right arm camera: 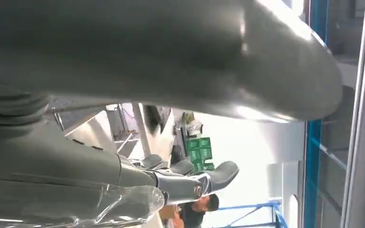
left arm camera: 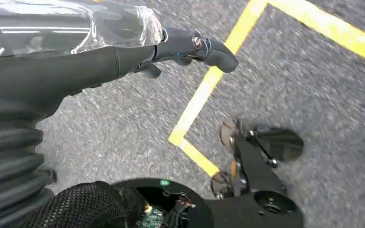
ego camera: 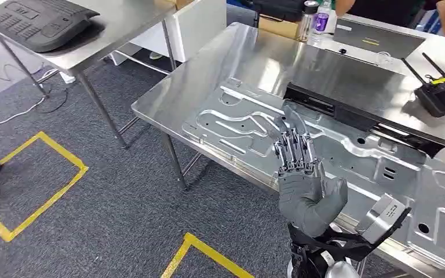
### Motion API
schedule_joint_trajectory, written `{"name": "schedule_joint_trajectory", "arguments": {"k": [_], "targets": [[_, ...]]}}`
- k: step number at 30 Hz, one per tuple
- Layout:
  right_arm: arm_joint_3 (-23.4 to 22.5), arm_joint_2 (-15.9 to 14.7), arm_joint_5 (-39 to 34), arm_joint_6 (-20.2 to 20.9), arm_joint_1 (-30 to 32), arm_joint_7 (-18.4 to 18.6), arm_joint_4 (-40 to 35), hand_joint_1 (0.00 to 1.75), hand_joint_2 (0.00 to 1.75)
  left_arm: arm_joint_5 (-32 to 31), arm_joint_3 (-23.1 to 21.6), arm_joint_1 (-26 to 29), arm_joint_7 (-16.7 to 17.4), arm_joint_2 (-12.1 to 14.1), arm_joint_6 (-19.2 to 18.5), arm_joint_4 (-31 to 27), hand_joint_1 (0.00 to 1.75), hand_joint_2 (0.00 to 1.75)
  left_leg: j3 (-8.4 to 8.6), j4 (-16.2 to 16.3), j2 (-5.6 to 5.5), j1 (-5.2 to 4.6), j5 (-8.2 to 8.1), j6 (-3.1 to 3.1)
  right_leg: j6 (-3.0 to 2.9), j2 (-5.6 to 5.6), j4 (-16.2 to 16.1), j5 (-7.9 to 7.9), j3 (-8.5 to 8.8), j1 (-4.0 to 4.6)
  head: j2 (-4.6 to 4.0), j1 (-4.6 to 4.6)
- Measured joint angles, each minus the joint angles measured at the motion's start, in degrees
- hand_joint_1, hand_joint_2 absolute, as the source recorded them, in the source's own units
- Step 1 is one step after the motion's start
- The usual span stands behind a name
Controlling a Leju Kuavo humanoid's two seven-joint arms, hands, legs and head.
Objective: Take the parts from the cabinet and place them on the table.
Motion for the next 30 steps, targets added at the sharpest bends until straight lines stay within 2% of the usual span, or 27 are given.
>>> {"name": "schedule_joint_trajectory", "arguments": {"k": [1,2,3,4,5,6,7,8,9,10,12,14,15,16,17,18,19,20,21,22,23,24,25,27,28,29,30], "targets": [[0.1,0.2,0.1,-0.1,0.1,0.0,-0.2,0.00,0.00,-0.1,-0.2,-0.2,0.2,0.0,0.1,0.0,0.00,0.00,-1.78,3.8,2.40,0.09,-2.23,-0.40,-0.26,-1.04,0.0,-0.10,0.05,0.04,0.02,-0.26],[0.2,0.3,0.1,-0.1,0.1,0.1,-0.2,0.00,0.00,-0.1,-0.3,-0.4,0.2,0.0,0.1,0.0,0.00,0.00,-4.26,8.8,3.59,0.38,-4.64,-0.81,-0.29,-2.03,0.0,-0.14,0.05,0.15,0.02,-0.26],[0.2,0.3,0.1,-0.1,0.1,0.3,-0.2,0.00,0.00,-0.2,-0.6,-0.5,0.2,0.0,0.2,0.0,0.00,0.00,-6.55,13.6,4.09,0.59,-6.49,-1.11,-0.33,-2.99,0.0,-0.19,0.01,0.21,0.02,-0.26],[0.2,0.3,0.1,0.0,0.1,0.3,-0.2,0.00,0.00,-0.2,-0.9,-0.6,0.0,-0.1,0.2,0.0,0.00,0.00,-8.24,17.0,4.41,0.81,-7.39,-1.34,-0.32,-3.86,0.0,-0.24,0.01,0.21,0.02,-0.26],[0.4,0.3,0.1,0.1,0.0,0.4,-0.2,0.00,0.00,-0.2,-1.2,-0.6,-0.2,-0.2,0.2,0.0,0.00,0.00,-8.65,17.7,4.58,1.07,-7.00,-1.46,-0.29,-4.76,0.0,-0.31,0.02,0.19,0.02,-0.26],[0.7,0.4,0.1,0.1,-0.2,0.5,-0.2,0.00,0.00,-0.2,-1.4,-0.6,-0.4,-0.2,0.2,0.0,0.00,0.00,-7.45,15.4,4.79,1.28,-5.51,-1.63,-0.16,-5.52,0.0,-0.41,0.10,0.17,0.02,-0.26],[1.0,0.4,0.2,0.1,-0.4,0.6,-0.2,0.00,0.00,-0.2,-1.5,-0.6,-0.9,-0.2,0.2,0.0,0.00,0.00,-4.90,10.7,5.30,1.34,-3.25,-1.69,0.01,-6.25,0.0,-0.52,0.26,0.10,0.02,-0.26],[1.1,0.5,0.4,0.1,-0.7,0.7,-0.2,0.00,0.00,-0.2,-1.5,-0.6,-1.2,-0.2,0.2,0.0,0.00,0.00,-1.62,4.8,6.47,1.31,-0.89,-1.56,0.26,-6.90,0.0,-0.68,0.53,0.05,0.02,-0.26],[1.2,0.5,0.7,0.1,-0.9,0.8,-0.2,0.00,0.00,-0.2,-1.6,-0.6,-1.4,-0.2,0.2,0.0,0.00,0.00,1.14,0.1,9.58,1.10,0.52,-1.22,0.57,-7.37,0.0,-0.87,0.86,0.18,0.02,-0.26],[1.2,0.6,0.8,0.1,-1.0,0.9,-0.2,0.00,0.00,-0.4,-1.8,-0.6,-1.4,-0.2,0.2,0.0,0.00,0.00,1.56,-1.2,10.25,0.40,-0.03,-0.87,1.08,-7.85,0.2,-1.22,0.89,0.64,0.02,-0.28],[1.4,0.6,0.9,0.2,-1.3,1.0,-0.3,0.00,0.00,-0.6,-1.9,-0.5,-1.6,-0.4,0.2,0.0,0.00,0.00,0.85,-0.9,8.86,0.27,-0.07,-0.02,1.56,-8.97,0.0,-1.36,1.06,0.60,0.02,0.11],[1.6,0.7,0.9,0.2,-1.5,1.0,-0.3,0.00,0.00,-0.8,-2.1,-0.4,-1.7,-0.4,0.3,0.0,0.00,0.00,0.89,-1.4,7.42,0.09,0.25,0.84,2.40,-9.91,-0.3,-1.55,1.55,0.34,0.02,0.11],[1.6,0.7,0.9,0.3,-1.7,1.1,-0.4,0.00,0.00,-0.8,-2.3,-0.3,-1.8,-0.6,0.4,0.0,0.00,0.00,1.26,-1.7,6.71,0.51,0.53,1.23,2.66,-6.98,0.7,-2.41,1.45,0.10,0.02,0.24],[1.7,0.7,1.0,0.3,-1.6,1.1,-0.5,0.00,0.00,-1.0,-2.6,-0.3,-1.9,-0.6,0.6,0.0,0.00,0.00,1.25,-1.8,6.14,0.51,0.50,1.60,2.48,-4.35,3.7,-4.48,0.06,0.12,0.02,0.26],[1.7,0.7,1.0,0.3,-1.5,1.1,-0.5,0.00,0.00,-1.0,-2.7,-0.4,-1.9,-0.6,0.8,0.0,0.00,0.00,1.26,-1.7,5.58,0.44,0.67,2.14,2.36,-3.13,8.2,-6.90,-2.13,0.14,0.02,0.51],[1.7,0.6,1.0,0.2,-1.3,1.2,-0.5,0.00,0.00,-1.0,-2.9,-0.6,-1.9,-0.9,1.0,0.0,0.00,0.00,1.24,-1.7,4.64,0.28,0.63,2.21,2.32,-2.43,13.8,-9.12,-4.94,0.32,0.02,0.50],[1.7,0.5,0.9,0.1,-1.2,1.2,-0.5,0.00,0.00,-1.0,-2.9,-0.6,-1.7,-1.0,1.1,0.0,0.00,0.00,1.23,-1.7,3.78,0.18,0.59,2.28,2.32,-2.21,17.6,-10.07,-7.09,0.41,0.02,0.55],[1.7,0.4,0.9,-0.1,-1.2,1.2,-0.5,0.00,0.00,-1.0,-3.0,-0.6,-1.3,-1.1,1.2,0.0,0.00,0.00,1.28,-1.6,2.84,0.12,0.59,2.28,2.30,-2.19,19.1,-9.70,-8.27,0.43,0.02,0.55],[1.7,0.3,0.9,-0.2,-1.2,1.1,-0.6,0.00,0.00,-1.0,-3.0,-0.6,-1.0,-1.2,1.3,0.0,0.00,0.00,1.35,-1.6,2.00,0.14,0.58,2.27,2.26,-2.14,17.8,-8.12,-8.12,0.43,0.02,0.55],[1.6,0.3,0.8,-0.3,-1.2,1.1,-0.8,0.00,0.00,-0.9,-3.2,-0.6,-0.6,-1.2,1.5,0.0,0.00,0.00,1.44,-1.6,1.08,0.19,0.58,2.26,2.19,-1.96,14.4,-5.66,-6.96,0.40,0.02,0.48],[1.5,0.2,0.8,-0.3,-1.1,1.0,-1.0,0.00,0.00,-0.9,-3.3,-0.6,-0.4,-1.2,1.7,0.0,0.00,0.00,1.57,-1.5,0.16,0.31,0.55,2.21,2.14,-1.30,9.2,-2.64,-4.87,0.28,0.02,0.44],[1.5,0.0,0.8,-0.3,-1.0,1.0,-1.2,0.00,0.00,-0.9,-3.3,-0.6,-0.2,-1.2,1.9,0.0,0.00,0.00,1.65,-1.5,-0.70,0.37,0.48,2.08,2.07,0.55,4.0,-0.16,-2.65,0.11,0.02,0.50],[1.4,-0.1,0.8,-0.3,-1.0,1.0,-1.4,0.00,0.00,-0.9,-3.3,-0.7,-0.2,-1.2,2.0,0.0,0.00,0.00,1.28,-1.1,-1.38,0.24,0.35,1.70,1.86,4.36,1.5,0.11,-1.88,-0.09,0.02,0.53],[1.4,-0.2,0.7,-0.3,-0.3,1.0,-1.8,0.00,0.00,-1.0,-3.5,-0.9,0.0,-1.2,2.1,0.0,0.00,0.00,0.58,-0.8,-2.69,0.51,0.34,0.93,1.53,3.32,1.2,-0.09,-1.85,0.16,0.02,0.53],[1.3,-0.2,0.7,-0.2,-0.4,0.9,-1.9,0.00,0.00,-0.9,-3.6,-0.8,0.0,-1.2,2.1,0.0,0.00,0.00,0.50,-1.1,-3.30,0.63,0.43,0.43,1.09,2.70,1.2,-0.19,-1.76,0.47,0.02,0.55],[1.3,-0.2,0.7,-0.2,-0.4,0.9,-1.9,0.00,0.00,-0.9,-3.8,-0.6,0.0,-1.2,2.1,0.0,0.00,0.00,0.24,-1.1,-4.07,0.73,0.47,0.06,0.60,1.84,1.0,0.09,-1.64,0.28,0.02,0.55],[1.3,-0.2,0.7,-0.2,-0.4,0.9,-2.1,0.00,0.00,-0.9,-3.8,-0.6,0.0,-1.0,2.1,0.0,0.00,0.00,0.17,-0.4,-2.96,0.90,0.03,0.01,0.31,0.73,0.6,0.29,-1.38,-0.09,0.02,0.57]]}}
